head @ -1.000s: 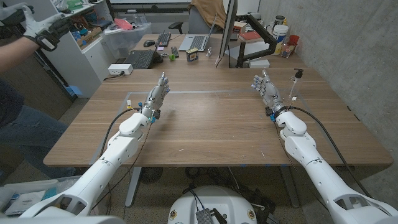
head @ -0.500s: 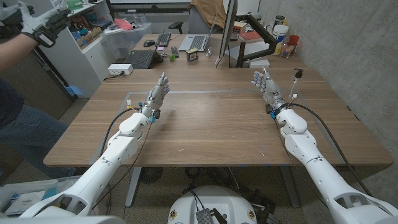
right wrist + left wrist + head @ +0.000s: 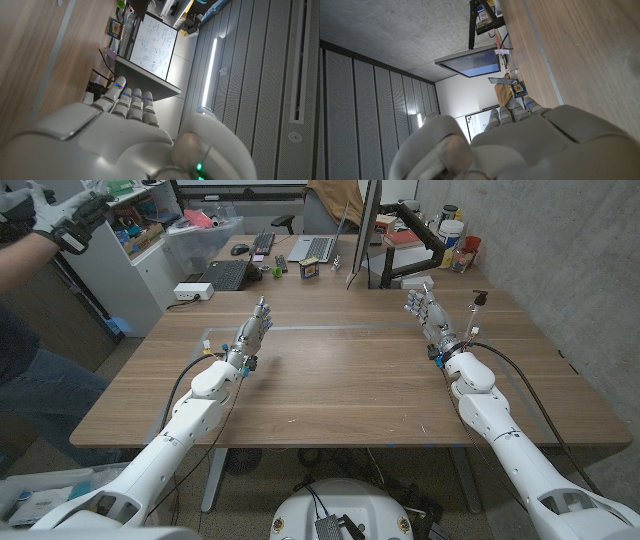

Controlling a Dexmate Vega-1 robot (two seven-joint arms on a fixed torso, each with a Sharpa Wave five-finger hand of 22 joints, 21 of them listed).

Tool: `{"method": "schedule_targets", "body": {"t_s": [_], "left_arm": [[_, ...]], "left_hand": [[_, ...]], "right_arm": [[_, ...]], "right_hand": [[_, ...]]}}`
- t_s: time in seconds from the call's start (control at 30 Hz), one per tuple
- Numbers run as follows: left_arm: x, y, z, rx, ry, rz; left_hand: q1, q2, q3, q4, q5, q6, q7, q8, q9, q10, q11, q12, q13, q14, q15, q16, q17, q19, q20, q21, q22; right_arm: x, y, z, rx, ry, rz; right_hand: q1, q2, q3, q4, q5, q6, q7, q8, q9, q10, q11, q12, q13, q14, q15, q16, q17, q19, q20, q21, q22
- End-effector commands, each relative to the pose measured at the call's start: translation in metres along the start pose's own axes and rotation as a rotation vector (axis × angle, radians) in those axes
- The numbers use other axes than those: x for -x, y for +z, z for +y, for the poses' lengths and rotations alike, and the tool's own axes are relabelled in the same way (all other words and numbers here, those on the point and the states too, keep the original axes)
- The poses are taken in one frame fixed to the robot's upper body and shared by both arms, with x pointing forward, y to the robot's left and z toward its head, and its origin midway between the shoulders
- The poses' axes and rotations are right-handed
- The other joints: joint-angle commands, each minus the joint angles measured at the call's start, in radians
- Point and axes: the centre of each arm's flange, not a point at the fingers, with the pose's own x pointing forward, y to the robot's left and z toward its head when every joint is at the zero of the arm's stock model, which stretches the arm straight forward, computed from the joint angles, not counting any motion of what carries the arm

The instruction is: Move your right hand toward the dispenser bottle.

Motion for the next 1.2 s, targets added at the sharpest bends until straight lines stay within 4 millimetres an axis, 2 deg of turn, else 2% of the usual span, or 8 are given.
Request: {"method": "schedule_targets", "body": {"t_s": [0.03,0.37,0.63,0.97,1.2], "left_arm": [[-0.001,-0.001,0.000,-0.005,-0.004,0.009],[-0.002,-0.002,-0.002,-0.011,-0.011,0.015],[-0.002,0.001,-0.002,-0.017,-0.012,0.011],[0.000,0.000,-0.001,-0.024,-0.011,0.015],[0.000,-0.001,-0.002,-0.025,-0.016,0.015]], "left_hand": [[0.017,0.001,-0.004,-0.007,0.005,0.003,-0.005,0.002,0.006,0.000,0.006,0.009,0.003,-0.001,0.004,0.005,0.002,-0.008,-0.007,-0.003,0.002],[0.019,0.003,-0.005,-0.008,0.006,0.003,-0.006,0.002,0.006,-0.001,0.002,0.009,0.003,-0.001,0.005,0.005,0.002,-0.007,-0.008,-0.007,0.003],[0.021,0.004,-0.007,-0.009,0.006,0.004,-0.005,0.002,0.006,0.001,0.011,0.009,0.003,-0.001,0.008,0.005,0.002,-0.006,-0.008,-0.011,0.003],[0.023,0.006,-0.009,-0.010,0.006,0.006,-0.006,0.002,0.006,0.001,0.011,0.009,0.003,-0.001,0.009,0.005,0.002,-0.005,-0.007,-0.014,0.003],[0.025,0.007,-0.011,-0.011,0.007,0.012,-0.007,0.004,0.006,0.008,0.011,0.011,0.003,0.007,0.007,0.007,0.002,-0.002,-0.004,-0.017,0.003]], "right_arm": [[-0.001,0.007,-0.001,0.013,0.008,-0.020],[-0.003,0.012,-0.004,0.025,0.015,-0.030],[-0.006,0.018,-0.007,0.043,0.022,-0.034],[-0.011,0.024,-0.009,0.059,0.026,-0.051],[-0.012,0.028,-0.009,0.071,0.026,-0.061]], "right_hand": [[0.009,-0.004,0.001,-0.003,-0.002,0.003,-0.007,-0.003,0.004,0.011,-0.001,-0.002,0.006,0.008,-0.001,-0.004,0.003,0.010,-0.012,-0.004,0.004],[0.010,-0.004,0.000,-0.004,-0.002,0.003,-0.010,-0.003,0.004,0.013,-0.002,-0.002,0.006,0.010,-0.001,-0.005,0.003,0.011,-0.011,-0.008,0.004],[0.012,-0.003,-0.001,-0.007,-0.002,0.001,-0.033,-0.004,0.005,0.014,-0.004,-0.004,0.006,0.011,-0.002,-0.006,0.003,0.010,-0.006,-0.015,0.004],[0.016,-0.001,-0.001,-0.009,-0.003,0.001,-0.036,-0.005,0.005,0.015,-0.006,-0.006,0.006,0.009,-0.003,-0.009,0.002,0.007,-0.003,-0.023,0.005],[0.019,0.002,-0.001,-0.012,-0.003,0.000,-0.068,-0.005,0.005,0.009,-0.018,-0.010,0.006,0.007,-0.003,-0.011,0.002,0.004,0.001,-0.032,0.005]]}}
